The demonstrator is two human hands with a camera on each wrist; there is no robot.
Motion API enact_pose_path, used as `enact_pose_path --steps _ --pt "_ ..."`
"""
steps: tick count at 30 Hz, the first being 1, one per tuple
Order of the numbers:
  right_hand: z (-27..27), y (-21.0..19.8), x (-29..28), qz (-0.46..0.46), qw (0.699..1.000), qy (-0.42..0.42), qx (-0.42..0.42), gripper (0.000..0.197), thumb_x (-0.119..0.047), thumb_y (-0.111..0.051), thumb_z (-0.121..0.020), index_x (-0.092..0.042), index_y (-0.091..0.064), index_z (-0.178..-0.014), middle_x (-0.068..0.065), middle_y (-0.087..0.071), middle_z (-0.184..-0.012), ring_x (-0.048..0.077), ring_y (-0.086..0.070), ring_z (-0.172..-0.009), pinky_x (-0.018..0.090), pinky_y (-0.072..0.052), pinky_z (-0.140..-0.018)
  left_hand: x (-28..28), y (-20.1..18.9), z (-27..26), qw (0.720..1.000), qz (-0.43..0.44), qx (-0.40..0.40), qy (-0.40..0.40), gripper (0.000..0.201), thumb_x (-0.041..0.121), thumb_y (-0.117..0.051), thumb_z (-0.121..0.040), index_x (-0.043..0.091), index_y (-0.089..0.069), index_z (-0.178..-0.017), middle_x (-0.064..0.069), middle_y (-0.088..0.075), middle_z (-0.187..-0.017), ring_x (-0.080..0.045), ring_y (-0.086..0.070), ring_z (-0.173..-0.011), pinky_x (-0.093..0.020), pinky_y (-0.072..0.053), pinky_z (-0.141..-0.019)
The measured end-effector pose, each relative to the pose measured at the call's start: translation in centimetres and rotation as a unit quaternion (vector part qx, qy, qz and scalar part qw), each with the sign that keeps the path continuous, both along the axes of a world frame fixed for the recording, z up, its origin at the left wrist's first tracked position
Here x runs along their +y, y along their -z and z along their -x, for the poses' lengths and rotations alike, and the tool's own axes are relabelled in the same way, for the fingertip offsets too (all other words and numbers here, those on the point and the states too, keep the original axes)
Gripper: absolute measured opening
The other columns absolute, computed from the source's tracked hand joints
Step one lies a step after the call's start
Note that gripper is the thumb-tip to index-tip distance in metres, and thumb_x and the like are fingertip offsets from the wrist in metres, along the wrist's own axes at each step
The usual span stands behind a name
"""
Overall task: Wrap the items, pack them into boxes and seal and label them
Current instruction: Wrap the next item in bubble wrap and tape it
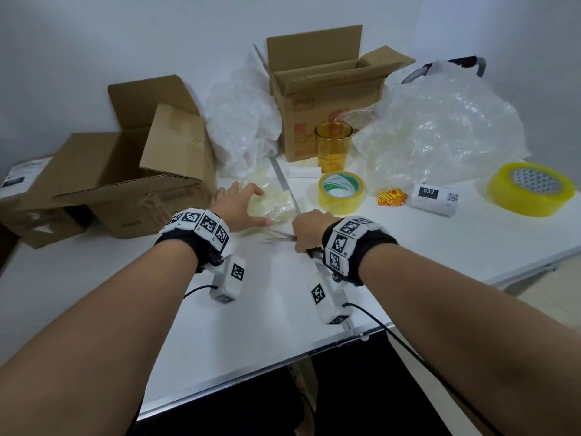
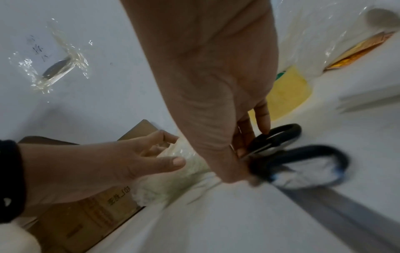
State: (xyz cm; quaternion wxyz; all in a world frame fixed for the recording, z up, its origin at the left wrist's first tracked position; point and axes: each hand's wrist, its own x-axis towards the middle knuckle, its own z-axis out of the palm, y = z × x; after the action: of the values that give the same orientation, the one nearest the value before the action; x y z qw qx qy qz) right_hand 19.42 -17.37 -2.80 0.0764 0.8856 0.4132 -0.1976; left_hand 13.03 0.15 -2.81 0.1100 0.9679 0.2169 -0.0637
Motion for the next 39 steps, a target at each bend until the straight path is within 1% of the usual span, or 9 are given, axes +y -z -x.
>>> enact_pose_path --steps 4,8,12,16,20,26,30,35,39 --pt "-1.6 -1.0 -2.6 0.052 0.998 0.032 -0.027 0.016 -0.007 -0.049 -0.096 -0.005 -0.058 -0.108 0.008 -0.054 -0.100 0.032 -0.056 -0.108 0.037 -0.043 -0.087 0.2 0.1 -0.1 1.000 -0.004 0.002 0.002 0.075 0.068 -0.068 -0.073 0.038 -0.039 -0.135 -0.008 -0.037 -0.143 -0.040 -0.031 -0.134 -0.054 -0.026 -0.112" --pt "-3.7 -0.8 -3.4 0.030 0.998 0.047 -0.001 0.017 -0.010 -0.065 -0.083 -0.006 -0.055 -0.071 0.005 -0.055 -0.071 0.025 -0.058 -0.072 0.031 -0.047 -0.065 0.1 0.2 -0.1 1.000 -0.012 0.006 0.004 0.078 0.070 -0.067 -0.072 0.038 -0.037 -0.138 -0.008 -0.034 -0.144 -0.040 -0.030 -0.135 -0.052 -0.025 -0.113" --pt "-4.1 -0.8 -2.6 -0.182 0.980 0.077 0.032 0.016 -0.011 -0.061 -0.085 -0.005 -0.068 -0.098 0.008 -0.068 -0.099 0.025 -0.064 -0.092 0.037 -0.055 -0.083 0.2 0.0 0.6 0.999 -0.016 0.024 0.019 0.086 0.063 -0.074 -0.071 0.041 -0.031 -0.142 -0.008 -0.031 -0.143 -0.040 -0.029 -0.135 -0.053 -0.025 -0.114" --pt "-2.6 -2.0 -0.8 -0.398 0.912 0.045 0.091 0.006 -0.019 -0.068 -0.086 -0.012 -0.068 -0.086 -0.002 -0.066 -0.080 0.013 -0.063 -0.077 0.027 -0.052 -0.072 0.6 0.1 1.1 0.999 -0.010 0.019 0.045 0.088 0.049 -0.079 -0.073 0.039 -0.031 -0.145 -0.009 -0.032 -0.140 -0.038 -0.031 -0.133 -0.052 -0.029 -0.112" --pt "-1.3 -1.8 2.2 -0.304 0.895 0.041 0.325 0.009 -0.012 -0.068 -0.087 -0.009 -0.076 -0.089 0.008 -0.074 -0.085 0.012 -0.067 -0.076 0.023 -0.057 -0.075 0.8 0.2 0.9 0.998 -0.015 0.020 0.051 0.088 0.051 -0.078 -0.074 0.038 -0.031 -0.147 -0.013 -0.028 -0.147 -0.040 -0.031 -0.134 -0.052 -0.031 -0.111" --pt "-1.7 0.5 3.1 -0.280 0.855 0.146 0.411 0.023 -0.006 -0.066 -0.089 0.002 -0.070 -0.110 0.015 -0.071 -0.108 0.013 -0.064 -0.086 0.021 -0.053 -0.082 1.0 0.0 1.0 0.997 -0.009 0.017 0.068 0.082 0.050 -0.076 -0.077 0.037 -0.034 -0.146 -0.010 -0.037 -0.136 -0.034 -0.037 -0.127 -0.046 -0.036 -0.107" --pt "-2.0 1.6 2.7 -0.310 0.766 0.238 0.511 0.022 0.003 -0.059 -0.091 0.008 -0.065 -0.112 0.020 -0.070 -0.108 0.024 -0.067 -0.094 0.030 -0.055 -0.091 1.3 0.4 1.0 0.997 -0.009 0.015 0.070 0.081 0.044 -0.077 -0.076 0.041 -0.034 -0.145 -0.010 -0.037 -0.136 -0.033 -0.037 -0.126 -0.047 -0.037 -0.106" --pt "-1.7 0.8 2.6 -0.291 0.747 0.317 0.507 0.018 0.000 -0.056 -0.095 0.010 -0.062 -0.109 0.022 -0.068 -0.099 0.022 -0.068 -0.078 0.020 -0.059 -0.060 1.4 0.6 1.0 0.997 -0.007 0.019 0.068 0.080 0.042 -0.076 -0.078 0.044 -0.033 -0.145 -0.013 -0.030 -0.148 -0.036 -0.032 -0.132 -0.049 -0.033 -0.110" --pt "-1.5 0.5 2.7 -0.278 0.746 0.363 0.484 0.007 0.006 -0.057 -0.092 0.011 -0.061 -0.094 0.022 -0.066 -0.086 0.024 -0.066 -0.074 0.025 -0.060 -0.058 1.4 0.8 1.2 0.998 -0.001 0.017 0.059 0.081 0.041 -0.076 -0.079 0.045 -0.030 -0.146 -0.015 -0.016 -0.159 -0.041 -0.016 -0.144 -0.051 -0.019 -0.118"
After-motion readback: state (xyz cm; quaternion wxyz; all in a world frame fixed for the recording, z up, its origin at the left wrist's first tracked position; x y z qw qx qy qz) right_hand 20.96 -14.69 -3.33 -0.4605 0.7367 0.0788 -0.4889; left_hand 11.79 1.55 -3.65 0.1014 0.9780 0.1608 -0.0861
